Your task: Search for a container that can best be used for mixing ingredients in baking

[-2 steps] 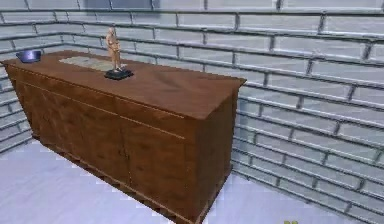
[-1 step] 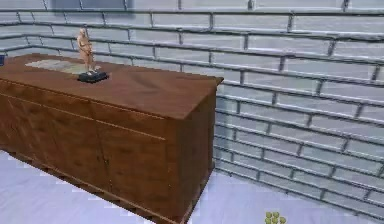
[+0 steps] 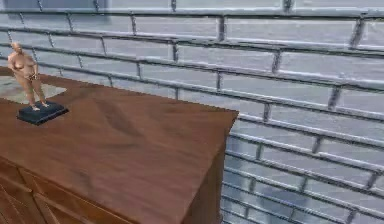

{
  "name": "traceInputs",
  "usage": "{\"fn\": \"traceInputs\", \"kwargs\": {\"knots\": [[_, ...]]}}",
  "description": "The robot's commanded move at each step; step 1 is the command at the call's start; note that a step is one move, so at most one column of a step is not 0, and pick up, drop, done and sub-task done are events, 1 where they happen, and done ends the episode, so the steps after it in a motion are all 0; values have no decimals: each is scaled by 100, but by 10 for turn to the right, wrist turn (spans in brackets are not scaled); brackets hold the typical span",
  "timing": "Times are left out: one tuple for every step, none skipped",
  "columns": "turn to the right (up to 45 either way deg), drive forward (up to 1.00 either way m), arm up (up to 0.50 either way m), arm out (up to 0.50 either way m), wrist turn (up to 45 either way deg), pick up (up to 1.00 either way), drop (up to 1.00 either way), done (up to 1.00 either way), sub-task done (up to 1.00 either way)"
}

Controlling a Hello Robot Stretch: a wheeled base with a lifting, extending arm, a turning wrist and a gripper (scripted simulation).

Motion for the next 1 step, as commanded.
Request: {"fn": "traceInputs", "kwargs": {"knots": [[-450, 0, 0, 0, 0, 0, 0, 0, 0]]}}
